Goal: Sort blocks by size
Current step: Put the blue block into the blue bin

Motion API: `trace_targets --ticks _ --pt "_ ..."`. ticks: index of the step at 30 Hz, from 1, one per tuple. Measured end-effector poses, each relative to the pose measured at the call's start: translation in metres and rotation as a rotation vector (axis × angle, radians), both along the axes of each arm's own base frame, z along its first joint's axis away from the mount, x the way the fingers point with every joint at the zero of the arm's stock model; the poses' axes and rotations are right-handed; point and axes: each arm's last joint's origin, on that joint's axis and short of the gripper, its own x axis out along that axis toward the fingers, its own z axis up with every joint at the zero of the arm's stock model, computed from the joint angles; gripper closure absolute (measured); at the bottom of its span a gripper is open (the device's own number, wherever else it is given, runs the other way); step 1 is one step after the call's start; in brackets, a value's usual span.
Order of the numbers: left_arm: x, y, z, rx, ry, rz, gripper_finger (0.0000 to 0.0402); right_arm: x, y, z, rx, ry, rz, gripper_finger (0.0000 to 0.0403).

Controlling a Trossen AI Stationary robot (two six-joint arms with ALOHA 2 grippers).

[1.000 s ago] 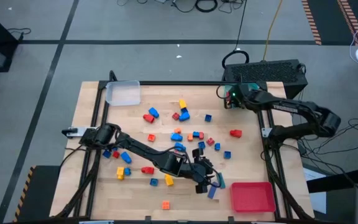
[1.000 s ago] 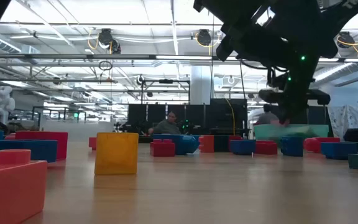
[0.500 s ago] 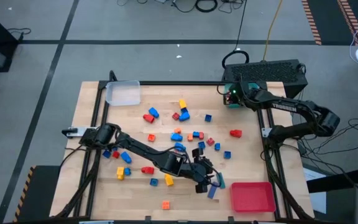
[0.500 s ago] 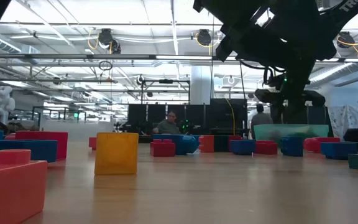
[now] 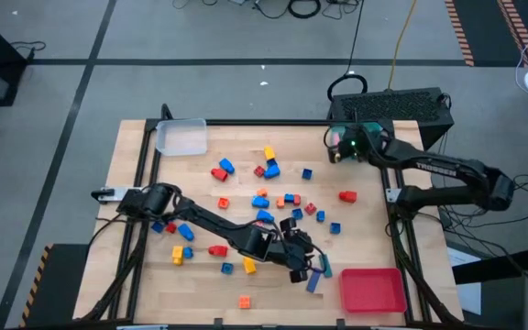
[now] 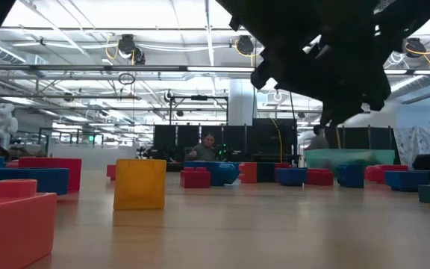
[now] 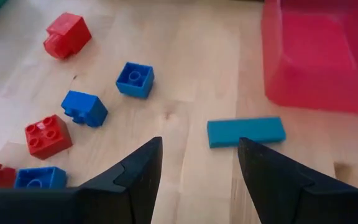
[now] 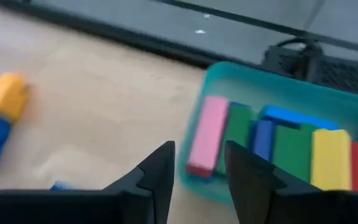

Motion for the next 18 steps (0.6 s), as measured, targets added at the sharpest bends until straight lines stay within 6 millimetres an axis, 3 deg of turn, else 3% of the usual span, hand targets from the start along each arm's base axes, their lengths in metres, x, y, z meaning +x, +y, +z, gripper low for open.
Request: trace_targets --ticks 8,13,18 --pt "0.003 -0.006 -0.035 -0.029 0.043 0.061 0.0189 0.025 0.048 0.01 -0.047 -0.087 0.273 0.028" --pt "0.007 -0.008 -0.045 -0.07 0.013 0.091 0.0189 0.036 0.079 0.015 -0.067 -0.158 0.398 0.028" --pt "0.007 -0.014 -0.051 -0.112 -0.021 0.167 0.0189 0.038 0.106 0.016 -0.117 -0.178 0.412 0.028"
